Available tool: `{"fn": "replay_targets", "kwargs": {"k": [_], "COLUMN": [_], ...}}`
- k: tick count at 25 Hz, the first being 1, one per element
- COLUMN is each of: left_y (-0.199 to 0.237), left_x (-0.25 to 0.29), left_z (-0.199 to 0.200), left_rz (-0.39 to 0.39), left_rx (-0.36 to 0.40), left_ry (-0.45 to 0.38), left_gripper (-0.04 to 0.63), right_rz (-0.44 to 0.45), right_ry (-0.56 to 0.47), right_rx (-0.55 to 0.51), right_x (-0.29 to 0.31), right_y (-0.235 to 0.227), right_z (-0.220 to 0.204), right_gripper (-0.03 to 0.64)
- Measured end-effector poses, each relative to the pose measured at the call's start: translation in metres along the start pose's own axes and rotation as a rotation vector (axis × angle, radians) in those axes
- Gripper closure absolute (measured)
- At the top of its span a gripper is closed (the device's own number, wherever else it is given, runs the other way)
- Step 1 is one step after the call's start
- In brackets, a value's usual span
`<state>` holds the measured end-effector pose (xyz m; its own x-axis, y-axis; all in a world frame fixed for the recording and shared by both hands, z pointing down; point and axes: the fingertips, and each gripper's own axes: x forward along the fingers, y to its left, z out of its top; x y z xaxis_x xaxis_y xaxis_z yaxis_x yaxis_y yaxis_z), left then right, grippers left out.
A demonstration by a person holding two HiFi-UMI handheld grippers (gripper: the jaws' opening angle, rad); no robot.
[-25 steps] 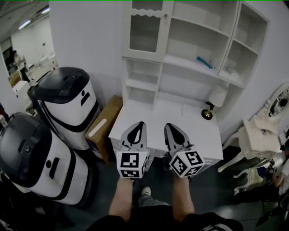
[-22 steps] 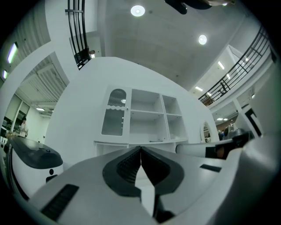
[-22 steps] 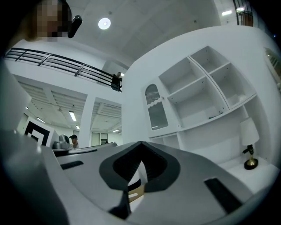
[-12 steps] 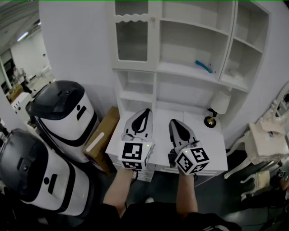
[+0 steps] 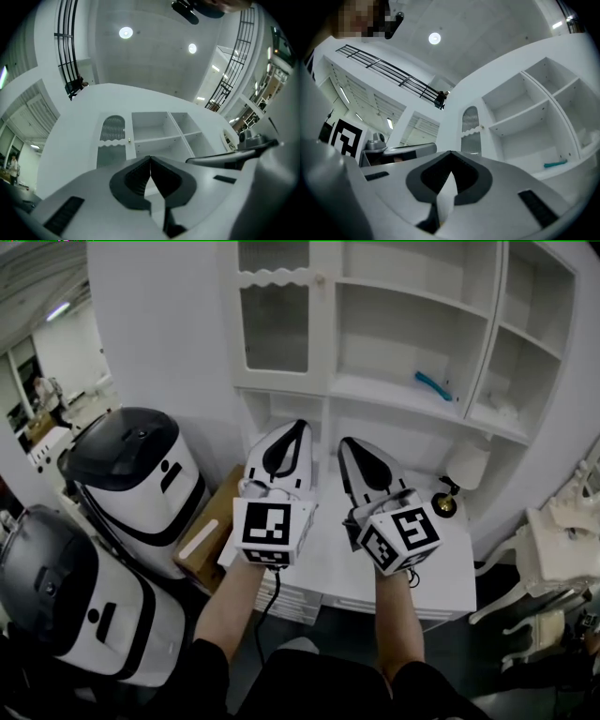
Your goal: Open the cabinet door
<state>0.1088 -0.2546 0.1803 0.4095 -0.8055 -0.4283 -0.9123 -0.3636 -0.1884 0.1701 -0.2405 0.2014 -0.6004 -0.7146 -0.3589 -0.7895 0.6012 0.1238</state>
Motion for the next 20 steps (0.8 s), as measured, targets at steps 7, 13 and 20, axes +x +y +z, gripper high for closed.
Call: {"fn": "replay_targets", "kwargs": {"k": [7, 13, 20], "left_y": [0.013, 0.028, 0.039], "left_x": [0.055, 0.098, 0.136], "left_z": [0.019, 0.029, 0.017], "left_rz": [-0.023, 0.031, 0.037], "left_rx": [0.099, 0.13, 0.175], "left_ry": [-0.04, -0.073, -0.073], "left_gripper": [0.583, 0.581, 0.581], "right_rz": [0.04, 0.018, -0.035], "right_ry": [-0.003, -0.017, -0.014], "right_rx": [-0.001, -0.074, -0.081], "right_x": [0.024, 0.054, 0.088], "right_y": [-0.019, -0.043, -0.091], "right_z": [0.012, 0.029, 0.026], "right_gripper": [0.607, 0.607, 0.607]}}
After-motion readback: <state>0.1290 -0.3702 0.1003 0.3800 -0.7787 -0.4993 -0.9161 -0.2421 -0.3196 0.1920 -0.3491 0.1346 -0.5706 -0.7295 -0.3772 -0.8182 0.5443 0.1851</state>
